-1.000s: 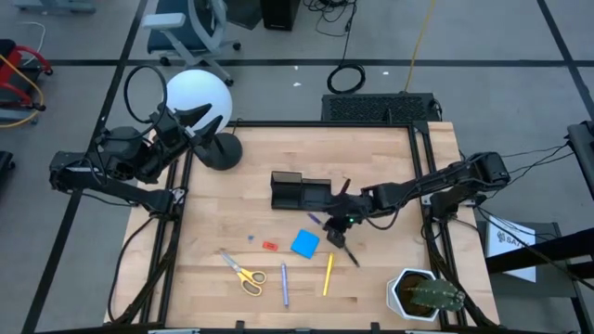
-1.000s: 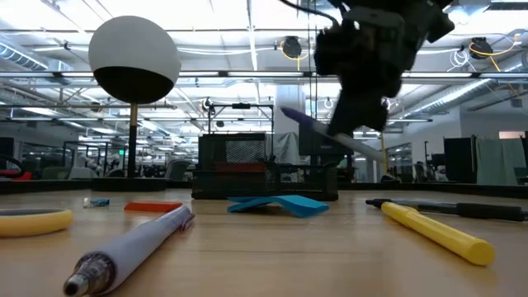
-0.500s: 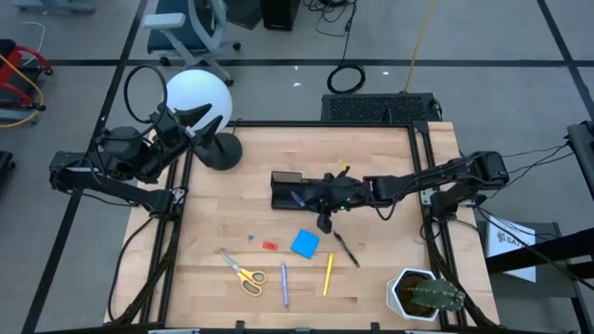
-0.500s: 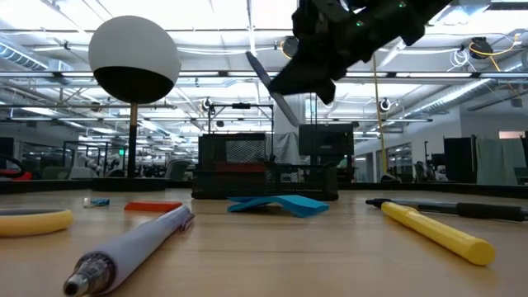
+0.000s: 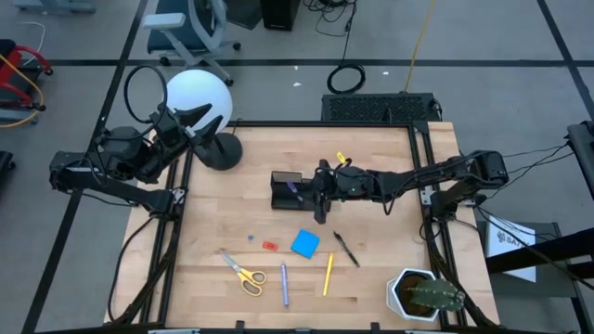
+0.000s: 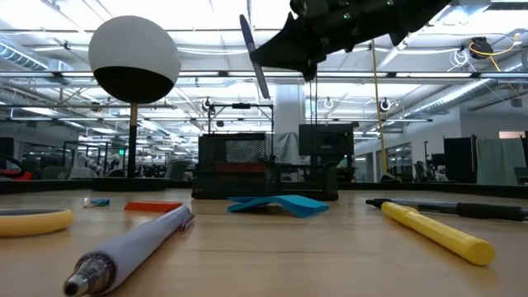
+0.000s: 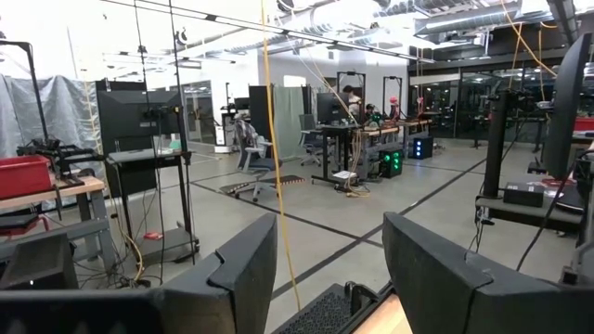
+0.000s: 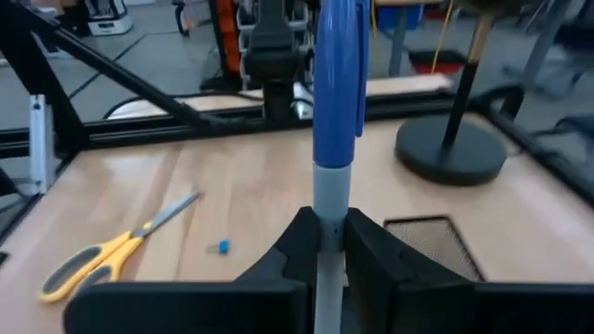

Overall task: Pick and place office supplies into organizer
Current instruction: Put the gray pen into the desk organizer

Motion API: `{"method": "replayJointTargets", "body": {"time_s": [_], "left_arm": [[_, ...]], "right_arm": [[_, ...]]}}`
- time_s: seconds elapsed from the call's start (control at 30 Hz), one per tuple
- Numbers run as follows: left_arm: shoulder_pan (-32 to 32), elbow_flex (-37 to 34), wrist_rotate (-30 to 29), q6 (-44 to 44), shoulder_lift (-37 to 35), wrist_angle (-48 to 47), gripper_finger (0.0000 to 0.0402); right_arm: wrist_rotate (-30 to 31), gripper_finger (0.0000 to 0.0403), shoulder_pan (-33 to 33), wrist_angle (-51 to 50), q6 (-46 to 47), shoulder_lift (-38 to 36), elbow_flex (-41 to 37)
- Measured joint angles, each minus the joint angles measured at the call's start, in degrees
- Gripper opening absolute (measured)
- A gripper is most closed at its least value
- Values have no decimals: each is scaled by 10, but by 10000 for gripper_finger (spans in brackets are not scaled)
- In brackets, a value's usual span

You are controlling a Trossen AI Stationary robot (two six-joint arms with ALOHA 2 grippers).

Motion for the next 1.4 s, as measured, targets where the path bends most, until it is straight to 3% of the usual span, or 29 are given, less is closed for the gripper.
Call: {"method": "replayJointTargets", "body": {"time_s": [0.13,0.5,0.67,0.83,1.03,1.4], "left_arm": [[0,0,0,0,0,0,200],[0,0,0,0,0,0,200],[0,0,0,0,0,0,200],[0,0,0,0,0,0,200],[0,0,0,0,0,0,200],[0,0,0,0,0,0,200]], "right_arm": [[10,28,-3,16,-24,0,-4],[7,28,-64,202,-48,-1,-85],[-34,28,-90,263,-40,0,-106],[-39,28,-93,305,-45,0,-121],[-38,28,-94,376,-46,49,-121],[-39,28,-127,399,-35,89,-121]]}}
